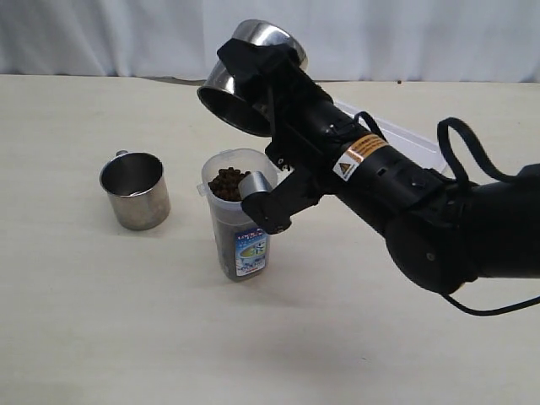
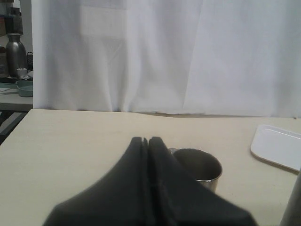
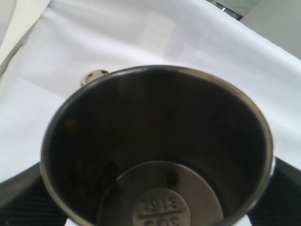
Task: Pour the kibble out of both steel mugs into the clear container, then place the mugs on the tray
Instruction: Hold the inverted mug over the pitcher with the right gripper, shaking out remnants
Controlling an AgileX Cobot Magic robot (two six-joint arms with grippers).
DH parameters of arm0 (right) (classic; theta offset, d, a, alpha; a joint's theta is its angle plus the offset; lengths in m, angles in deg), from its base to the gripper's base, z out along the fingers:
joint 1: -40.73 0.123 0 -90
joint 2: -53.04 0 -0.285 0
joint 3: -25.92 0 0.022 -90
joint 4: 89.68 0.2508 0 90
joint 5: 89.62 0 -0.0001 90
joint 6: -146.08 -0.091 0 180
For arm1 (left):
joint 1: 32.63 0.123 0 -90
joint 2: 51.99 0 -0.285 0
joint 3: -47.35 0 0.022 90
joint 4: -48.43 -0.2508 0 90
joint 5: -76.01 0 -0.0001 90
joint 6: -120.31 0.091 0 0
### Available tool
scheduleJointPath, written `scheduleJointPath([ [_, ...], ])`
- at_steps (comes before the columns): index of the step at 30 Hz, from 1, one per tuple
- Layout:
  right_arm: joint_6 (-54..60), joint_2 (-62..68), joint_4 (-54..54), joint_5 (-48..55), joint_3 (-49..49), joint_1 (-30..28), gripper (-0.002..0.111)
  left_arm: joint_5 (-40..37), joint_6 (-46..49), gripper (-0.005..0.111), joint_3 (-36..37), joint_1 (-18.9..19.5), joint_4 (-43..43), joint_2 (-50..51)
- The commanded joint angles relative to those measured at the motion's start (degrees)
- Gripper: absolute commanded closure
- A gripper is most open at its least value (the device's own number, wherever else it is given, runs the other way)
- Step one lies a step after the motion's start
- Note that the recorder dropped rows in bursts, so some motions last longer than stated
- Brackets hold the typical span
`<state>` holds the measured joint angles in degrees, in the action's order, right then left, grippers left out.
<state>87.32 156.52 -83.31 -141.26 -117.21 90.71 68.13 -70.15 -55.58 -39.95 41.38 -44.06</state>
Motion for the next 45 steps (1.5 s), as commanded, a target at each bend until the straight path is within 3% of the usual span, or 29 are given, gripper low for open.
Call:
scheduleJointPath([
  [1,0.1,-0.2,-2.3,-2.5,0.0,0.0,0.103,0.7,-0.1,0.107,0.1,0.0,0.3,-0.1],
  [13,0.1,0.2,-1.3,-2.5,1.8,0.0,0.103,0.7,-0.1,0.107,0.1,0.0,0.3,-0.1],
  [16,0.1,0.2,-0.8,-8.2,1.7,0.0,0.103,0.7,-0.1,0.107,0.1,0.0,0.1,-0.1],
  [19,0.1,0.2,0.0,-3.5,1.7,0.0,0.103,0.7,-0.1,0.107,0.1,0.0,0.2,-0.1],
  [22,0.1,0.2,-1.5,-8.3,1.7,0.0,0.103,0.7,-0.1,0.107,0.1,0.0,0.2,-0.1],
  [24,0.1,0.2,0.4,-4.5,1.8,0.0,0.103,0.7,-0.1,0.107,0.1,0.0,0.2,-0.1],
  [45,0.1,0.4,-2.8,-1.1,1.7,0.0,0.103,0.7,-0.1,0.107,0.1,0.0,0.2,-0.1],
])
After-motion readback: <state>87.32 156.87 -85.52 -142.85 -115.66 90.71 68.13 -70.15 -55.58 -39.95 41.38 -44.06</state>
